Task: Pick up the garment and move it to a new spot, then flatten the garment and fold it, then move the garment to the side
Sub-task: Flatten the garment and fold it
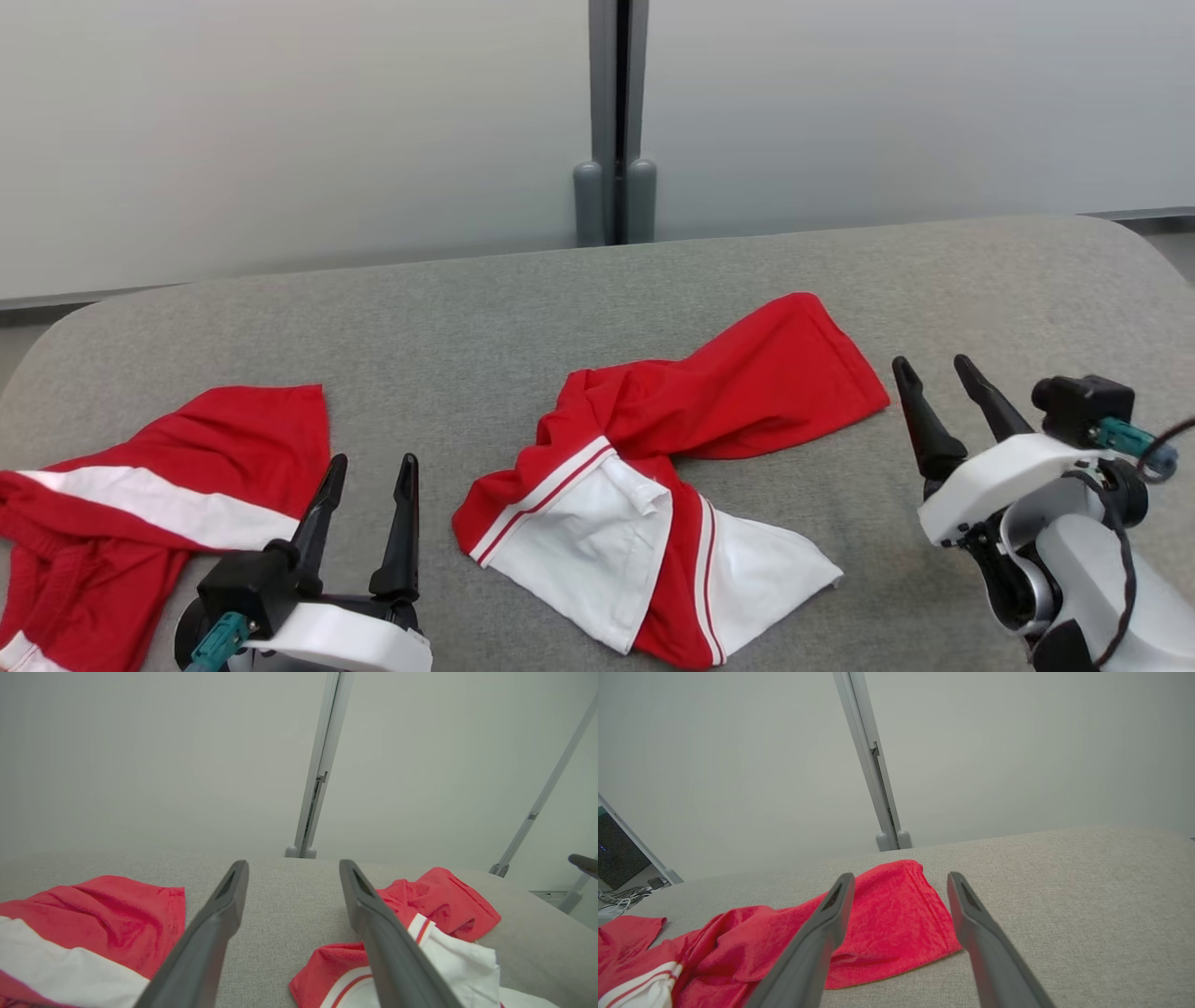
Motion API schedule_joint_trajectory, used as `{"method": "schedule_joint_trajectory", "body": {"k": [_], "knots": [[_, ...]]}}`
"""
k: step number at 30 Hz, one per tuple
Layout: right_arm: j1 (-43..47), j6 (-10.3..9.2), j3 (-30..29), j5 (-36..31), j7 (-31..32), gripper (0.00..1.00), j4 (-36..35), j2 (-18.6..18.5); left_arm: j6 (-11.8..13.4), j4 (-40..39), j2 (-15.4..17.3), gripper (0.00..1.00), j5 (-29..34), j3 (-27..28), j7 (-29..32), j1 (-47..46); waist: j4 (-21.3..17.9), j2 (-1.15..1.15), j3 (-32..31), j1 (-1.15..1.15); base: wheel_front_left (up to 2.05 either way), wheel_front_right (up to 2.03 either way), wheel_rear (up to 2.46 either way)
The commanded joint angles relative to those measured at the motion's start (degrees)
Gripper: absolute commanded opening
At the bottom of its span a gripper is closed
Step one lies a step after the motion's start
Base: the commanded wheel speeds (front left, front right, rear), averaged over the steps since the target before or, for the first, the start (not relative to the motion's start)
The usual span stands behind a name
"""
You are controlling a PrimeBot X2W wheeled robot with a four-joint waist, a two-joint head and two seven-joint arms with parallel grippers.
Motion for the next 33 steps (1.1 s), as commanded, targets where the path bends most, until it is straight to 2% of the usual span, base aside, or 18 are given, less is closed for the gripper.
{"method": "schedule_joint_trajectory", "body": {"k": [1,7,11,18,24,27,33], "knots": [[2.61,0.09,-3.16,-2.99,-0.53,1.0,-3.75,-0.16,0.3,-0.36,0.12,1.0,-0.22,-0.15,0.0,0.62,-1.54,0.0,-0.45,0.0,0.0,0.0,0.0],[16.17,0.09,-16.12,-16.35,-0.5,1.0,-18.27,4.6,0.62,-1.12,0.23,1.0,-0.32,-0.64,0.29,0.81,-2.42,0.0,-0.23,0.0,0.0,0.0,0.0],[22.32,0.08,-20.44,-21.46,-0.51,1.0,-22.71,8.65,0.41,-1.56,0.19,1.0,-0.38,-1.5,1.01,1.37,-2.65,0.0,0.06,0.0,0.0,0.0,0.0],[23.47,0.08,-21.12,-24.04,-0.52,1.0,-23.98,10.61,-0.96,-1.66,0.28,1.0,-0.75,-4.8,5.45,1.02,-3.06,0.0,0.3,0.0,0.0,0.0,0.0],[22.74,0.08,-21.4,-24.5,-0.52,1.0,-23.9,10.84,-2.3,-0.59,0.16,1.0,-2.59,-9.41,15.98,-1.27,-3.34,0.0,0.5,0.0,0.0,0.0,0.0],[22.15,0.08,-21.03,-24.63,-0.52,1.0,-23.72,10.98,-1.49,1.22,1.18,1.0,-1.81,-10.55,21.9,-3.35,-4.18,0.0,0.93,0.0,0.0,0.0,0.0],[21.41,0.08,-20.7,-24.49,-0.52,1.0,-23.54,11.37,-0.3,4.57,1.22,1.0,-3.36,-9.91,27.33,-6.49,-5.77,0.0,1.82,0.0,0.0,0.0,0.0]]}}
